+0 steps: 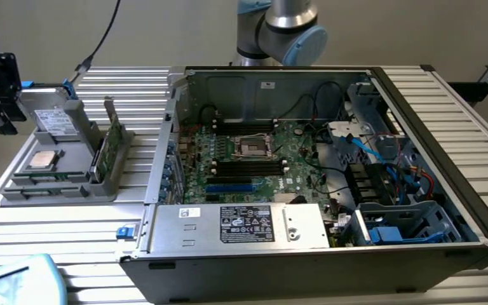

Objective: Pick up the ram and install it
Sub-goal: 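Pick up the ram and move it above insertion slot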

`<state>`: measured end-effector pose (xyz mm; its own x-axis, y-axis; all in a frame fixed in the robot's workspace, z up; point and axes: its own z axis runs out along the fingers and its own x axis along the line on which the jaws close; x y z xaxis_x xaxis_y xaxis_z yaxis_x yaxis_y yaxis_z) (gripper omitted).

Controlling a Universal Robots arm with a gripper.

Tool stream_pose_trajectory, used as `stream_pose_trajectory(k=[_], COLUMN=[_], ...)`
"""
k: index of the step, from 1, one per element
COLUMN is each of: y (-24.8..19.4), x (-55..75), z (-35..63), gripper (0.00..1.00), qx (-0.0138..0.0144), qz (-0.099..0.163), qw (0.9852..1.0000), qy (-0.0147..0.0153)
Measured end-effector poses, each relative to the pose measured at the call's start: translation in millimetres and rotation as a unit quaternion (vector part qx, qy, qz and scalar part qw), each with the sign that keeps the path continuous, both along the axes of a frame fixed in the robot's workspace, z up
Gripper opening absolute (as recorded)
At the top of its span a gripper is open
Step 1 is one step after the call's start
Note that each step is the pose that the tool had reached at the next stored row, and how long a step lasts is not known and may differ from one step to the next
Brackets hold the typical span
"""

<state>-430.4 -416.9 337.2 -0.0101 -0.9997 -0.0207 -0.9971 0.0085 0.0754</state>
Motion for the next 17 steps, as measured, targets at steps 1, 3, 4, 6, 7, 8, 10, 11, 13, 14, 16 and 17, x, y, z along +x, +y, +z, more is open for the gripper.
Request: stream_pose_trajectory(k=[1,3,4,6,7,8,10,11,13,14,16,17], y=[0.0,-0.2,-0.3,-0.7,-1.1,-1.6,-3.5,-4.8,-7.5,-8.9,-11.6,-12.9], x=[-1.9,-5.8,-7.6,-9.3,-9.7,-9.9,-10.0,-10.0,-10.0,-10.0,-10.0,-10.0], z=[-1.9,-5.4,-7.4,-11.0,-12.7,-14.6,-18.2,-20.0,-23.7,-25.5,-29.1,-30.9], gripper=[0.37,0.37,0.37,0.37,0.37,0.37,0.37,0.37,0.37,0.37,0.37,0.37], qx=[0.0,0.0,0.0001,0.0001,0.0,0.0,0.0002,0.0002,0.0005,0.0006,0.0009,0.001], qz=[0.001,0.002,0.003,0.006,0.007,0.009,0.012,0.014,0.018,0.02,0.023,0.025], qw=[1.0,1.0,1.0,1.0,1.0,1.0,0.9999,0.9999,0.9998,0.9998,0.9997,0.9997], qy=[-0.0001,-0.0001,-0.0001,-0.0002,0.0,0.0,0.0005,0.0012,0.0025,0.0032,0.0044,0.0051])
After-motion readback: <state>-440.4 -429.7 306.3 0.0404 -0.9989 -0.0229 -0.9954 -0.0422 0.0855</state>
